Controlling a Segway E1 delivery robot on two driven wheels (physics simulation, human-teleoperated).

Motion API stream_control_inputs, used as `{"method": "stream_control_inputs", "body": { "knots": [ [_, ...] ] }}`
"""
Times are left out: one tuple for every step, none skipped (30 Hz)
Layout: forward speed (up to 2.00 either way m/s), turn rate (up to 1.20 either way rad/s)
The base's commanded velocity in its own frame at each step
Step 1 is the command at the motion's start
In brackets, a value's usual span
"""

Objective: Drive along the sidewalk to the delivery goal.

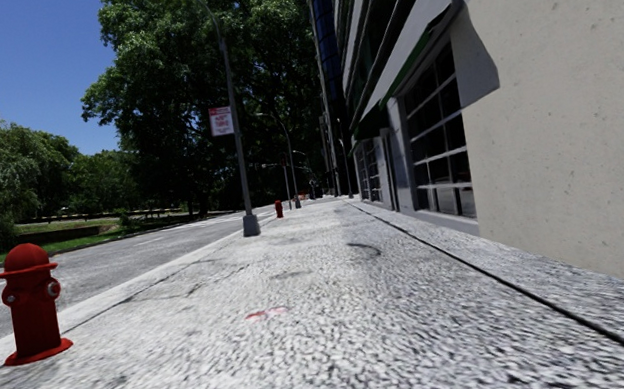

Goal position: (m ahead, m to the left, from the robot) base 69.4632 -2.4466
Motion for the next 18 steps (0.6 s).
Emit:
{"method": "stream_control_inputs", "body": {
  "knots": [
    [2.0,0.0],
    [2.0,0.0],
    [2.0,0.0],
    [2.0,0.0],
    [2.0,0.0],
    [2.0,0.0],
    [2.0,0.0],
    [2.0,0.0],
    [2.0,0.0],
    [2.0,0.0],
    [2.0,0.0],
    [2.0,0.0],
    [2.0,0.0],
    [2.0,0.0],
    [2.0,0.0],
    [2.0,0.0],
    [2.0,0.0],
    [2.0,0.0]
  ]
}}
